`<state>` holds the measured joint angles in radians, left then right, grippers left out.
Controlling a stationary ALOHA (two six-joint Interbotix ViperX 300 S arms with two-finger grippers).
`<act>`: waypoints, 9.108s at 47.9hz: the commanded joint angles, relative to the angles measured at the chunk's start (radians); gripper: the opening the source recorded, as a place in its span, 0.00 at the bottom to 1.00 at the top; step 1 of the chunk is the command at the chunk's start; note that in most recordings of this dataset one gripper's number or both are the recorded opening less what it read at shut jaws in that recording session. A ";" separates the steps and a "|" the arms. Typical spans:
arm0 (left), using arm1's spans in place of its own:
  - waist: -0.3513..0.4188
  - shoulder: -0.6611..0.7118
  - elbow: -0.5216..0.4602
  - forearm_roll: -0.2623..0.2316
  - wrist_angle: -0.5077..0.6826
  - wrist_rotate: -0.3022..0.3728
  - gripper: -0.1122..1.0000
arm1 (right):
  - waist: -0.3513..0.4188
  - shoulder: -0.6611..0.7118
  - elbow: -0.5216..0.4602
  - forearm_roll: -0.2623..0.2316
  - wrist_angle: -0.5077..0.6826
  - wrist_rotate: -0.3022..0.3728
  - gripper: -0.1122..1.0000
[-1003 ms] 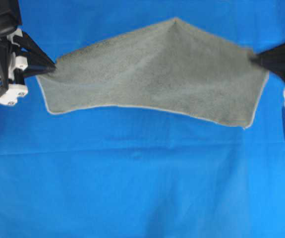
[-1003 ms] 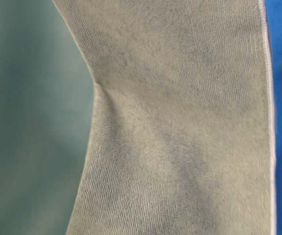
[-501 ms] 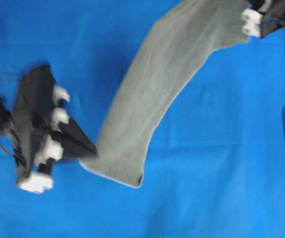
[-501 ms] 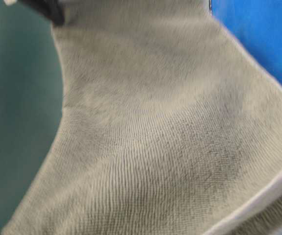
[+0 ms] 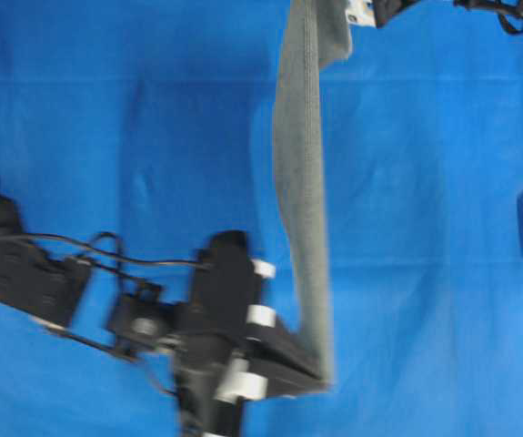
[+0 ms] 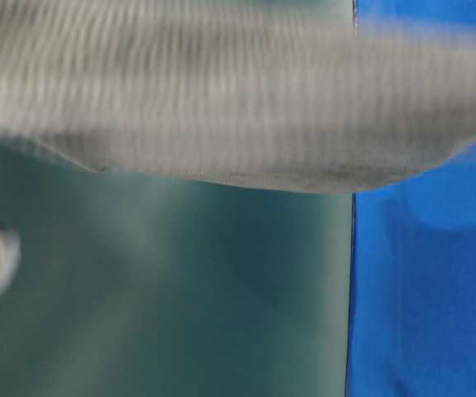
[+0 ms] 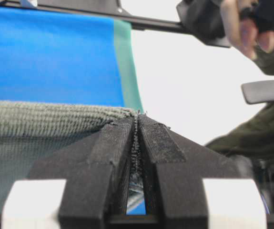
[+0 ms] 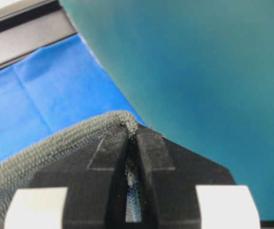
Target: Fold a large towel.
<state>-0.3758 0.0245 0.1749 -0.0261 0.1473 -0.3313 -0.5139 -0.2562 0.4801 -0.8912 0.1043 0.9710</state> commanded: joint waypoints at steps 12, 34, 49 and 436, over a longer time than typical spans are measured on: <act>-0.009 0.222 -0.281 0.002 -0.067 0.006 0.12 | -0.035 -0.170 0.115 -0.005 0.129 -0.026 0.14; -0.005 0.397 -0.436 -0.006 -0.140 -0.011 0.12 | -0.034 -0.284 0.244 0.018 0.264 -0.028 0.14; -0.049 0.209 0.029 -0.020 -0.247 -0.255 0.12 | -0.018 0.080 0.097 0.012 0.124 -0.064 0.14; 0.502 -1.325 1.100 -0.006 0.078 0.341 0.76 | 0.689 -0.950 0.686 0.150 0.647 -0.017 0.68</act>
<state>0.1227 -1.3085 1.2916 -0.0307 0.2316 0.0092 0.1764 -1.2118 1.1812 -0.7348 0.7593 0.9526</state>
